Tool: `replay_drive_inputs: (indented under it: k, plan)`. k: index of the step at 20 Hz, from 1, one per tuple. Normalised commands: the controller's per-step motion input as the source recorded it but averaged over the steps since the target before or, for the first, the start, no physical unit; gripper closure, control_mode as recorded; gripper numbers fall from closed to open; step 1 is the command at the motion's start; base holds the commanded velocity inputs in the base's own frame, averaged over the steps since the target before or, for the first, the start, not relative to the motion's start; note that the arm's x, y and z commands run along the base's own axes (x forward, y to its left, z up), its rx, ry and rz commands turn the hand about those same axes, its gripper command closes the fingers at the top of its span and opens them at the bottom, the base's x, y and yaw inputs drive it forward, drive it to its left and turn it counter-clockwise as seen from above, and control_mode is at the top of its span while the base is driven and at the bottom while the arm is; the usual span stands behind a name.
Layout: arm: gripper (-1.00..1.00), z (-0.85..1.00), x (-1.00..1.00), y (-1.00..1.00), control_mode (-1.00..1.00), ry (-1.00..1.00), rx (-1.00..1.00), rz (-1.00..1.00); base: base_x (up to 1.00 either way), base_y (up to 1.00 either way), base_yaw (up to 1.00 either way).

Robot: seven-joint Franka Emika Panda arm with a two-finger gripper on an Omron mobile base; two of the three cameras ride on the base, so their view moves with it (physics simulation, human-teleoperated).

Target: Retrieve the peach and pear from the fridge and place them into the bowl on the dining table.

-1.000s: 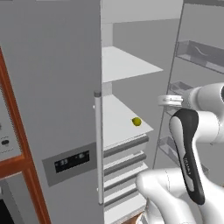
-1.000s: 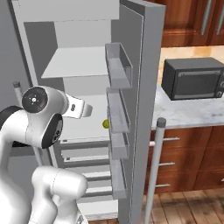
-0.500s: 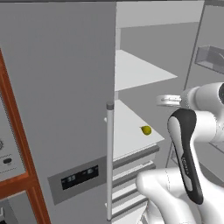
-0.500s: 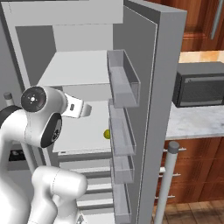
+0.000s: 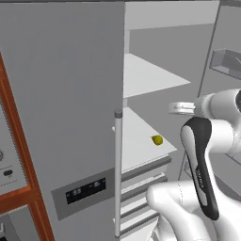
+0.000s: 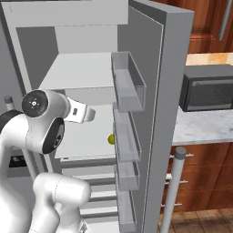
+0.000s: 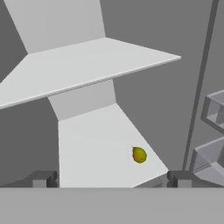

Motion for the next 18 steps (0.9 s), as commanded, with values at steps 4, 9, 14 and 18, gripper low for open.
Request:
replay_drive_inputs:
  k: [4,9,14,18]
  plan:
    - [-1.0,-0.26,0.0,0.0,-1.0,0.14,0.0,-0.02,0.0,0.0,0.0]
    - [-1.0,-0.53,0.0,0.11,-1.0,0.11,-0.01,-0.02,0.0,0.0,0.0]
    - [-1.0,-0.69,0.0,0.15,-1.0,0.1,-0.01,0.0,0.0,0.0,0.0]
    - [-1.0,-0.4,0.05,0.03,-1.0,0.14,0.0,0.0,0.0,0.0,0.0]
